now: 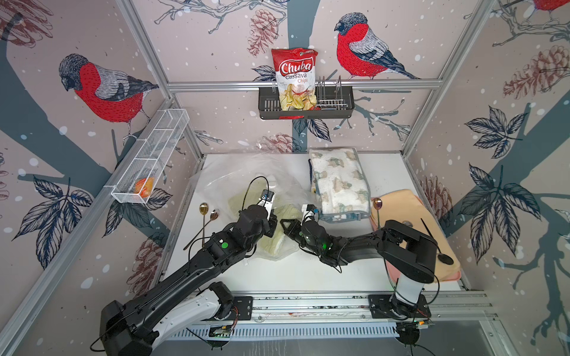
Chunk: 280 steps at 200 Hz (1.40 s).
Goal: Take the blanket out of the vacuum bag
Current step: Take out the blanket from the vacuum bag.
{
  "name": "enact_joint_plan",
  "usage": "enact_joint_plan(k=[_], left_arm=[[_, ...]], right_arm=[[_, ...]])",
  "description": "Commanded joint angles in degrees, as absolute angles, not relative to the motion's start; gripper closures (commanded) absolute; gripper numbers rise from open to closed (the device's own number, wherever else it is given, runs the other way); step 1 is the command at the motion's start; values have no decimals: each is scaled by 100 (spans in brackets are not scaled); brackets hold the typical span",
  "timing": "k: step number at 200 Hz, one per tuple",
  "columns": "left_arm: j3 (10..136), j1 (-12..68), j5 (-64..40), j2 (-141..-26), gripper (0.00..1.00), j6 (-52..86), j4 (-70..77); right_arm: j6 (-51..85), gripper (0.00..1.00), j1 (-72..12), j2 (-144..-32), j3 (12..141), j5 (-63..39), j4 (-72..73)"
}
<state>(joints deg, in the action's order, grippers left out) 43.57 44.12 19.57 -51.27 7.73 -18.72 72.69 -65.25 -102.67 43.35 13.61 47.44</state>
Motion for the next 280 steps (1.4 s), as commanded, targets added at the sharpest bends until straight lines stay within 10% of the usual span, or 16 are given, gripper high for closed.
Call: enact_joint_plan(k=[1, 280], left_arm=[[4373, 4412, 2013, -5141, 85, 809, -1670], [4370, 4412, 2474, -4958, 83, 831, -1662]], right_arm=[[7104, 100, -6582, -10065, 4256, 1489, 4836], [4372, 100, -7321, -6514, 6020, 2287, 1459]])
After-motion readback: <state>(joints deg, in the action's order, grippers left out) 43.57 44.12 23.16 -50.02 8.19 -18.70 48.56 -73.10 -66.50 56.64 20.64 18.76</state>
